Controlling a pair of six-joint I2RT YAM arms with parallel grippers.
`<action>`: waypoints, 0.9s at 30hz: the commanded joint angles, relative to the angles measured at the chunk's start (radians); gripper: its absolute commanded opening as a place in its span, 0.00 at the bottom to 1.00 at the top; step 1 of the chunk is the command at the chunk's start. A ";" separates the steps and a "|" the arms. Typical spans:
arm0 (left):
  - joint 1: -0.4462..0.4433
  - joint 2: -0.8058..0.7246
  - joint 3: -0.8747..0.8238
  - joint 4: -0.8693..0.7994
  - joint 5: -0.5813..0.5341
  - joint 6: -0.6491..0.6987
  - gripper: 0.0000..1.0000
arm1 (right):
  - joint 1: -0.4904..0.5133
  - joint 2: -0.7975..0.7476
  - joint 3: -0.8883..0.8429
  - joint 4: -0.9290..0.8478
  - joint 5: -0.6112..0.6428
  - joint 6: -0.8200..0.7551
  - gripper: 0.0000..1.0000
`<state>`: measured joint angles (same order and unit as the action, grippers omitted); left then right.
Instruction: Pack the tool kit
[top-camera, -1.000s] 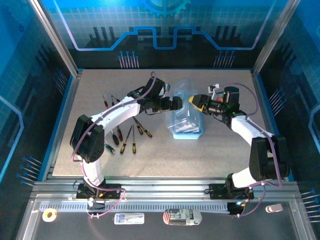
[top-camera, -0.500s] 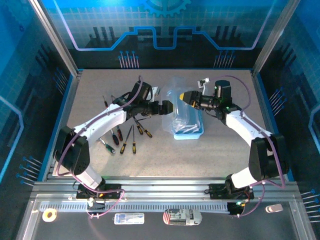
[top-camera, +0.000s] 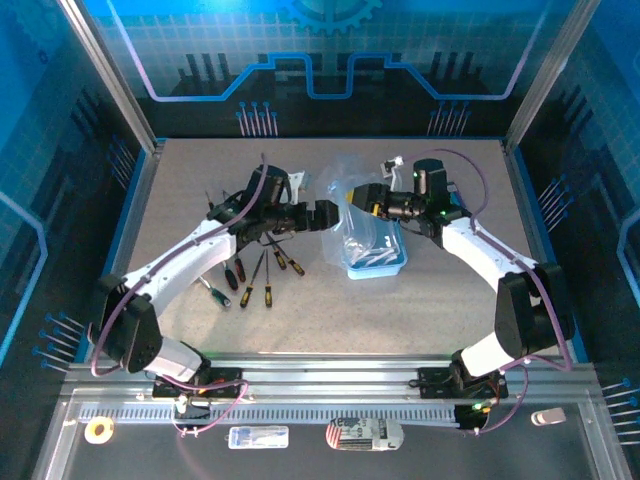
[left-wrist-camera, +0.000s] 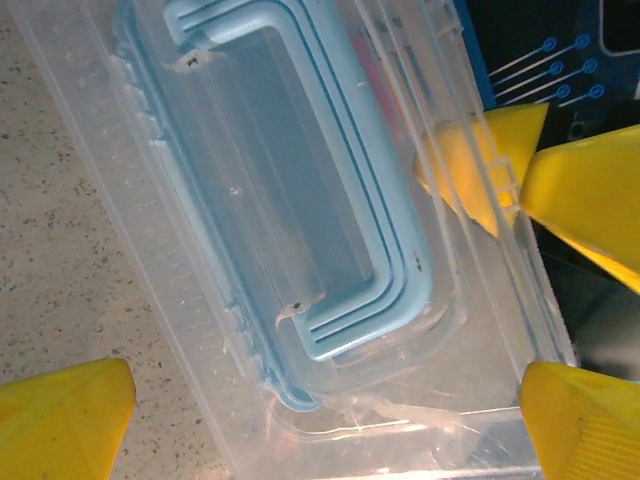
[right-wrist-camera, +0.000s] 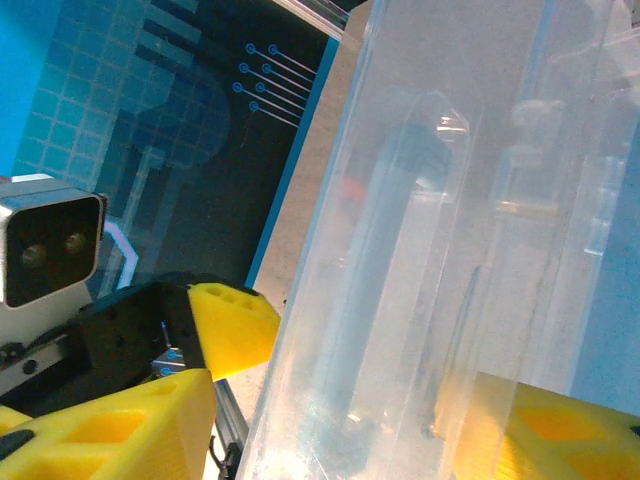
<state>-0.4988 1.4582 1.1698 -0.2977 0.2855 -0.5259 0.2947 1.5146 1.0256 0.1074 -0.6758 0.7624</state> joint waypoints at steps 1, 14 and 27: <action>0.026 -0.044 -0.049 0.054 0.017 -0.059 0.99 | 0.037 -0.030 0.036 -0.034 0.028 -0.031 0.62; 0.060 0.001 -0.017 0.121 0.081 -0.154 0.99 | 0.101 -0.067 0.075 -0.116 0.083 -0.081 0.63; 0.060 0.118 0.079 0.067 0.069 -0.154 0.99 | 0.094 -0.136 0.126 -0.292 0.151 -0.208 0.65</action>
<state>-0.4438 1.5581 1.2171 -0.2047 0.3607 -0.6811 0.3828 1.4300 1.0931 -0.1104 -0.5293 0.6296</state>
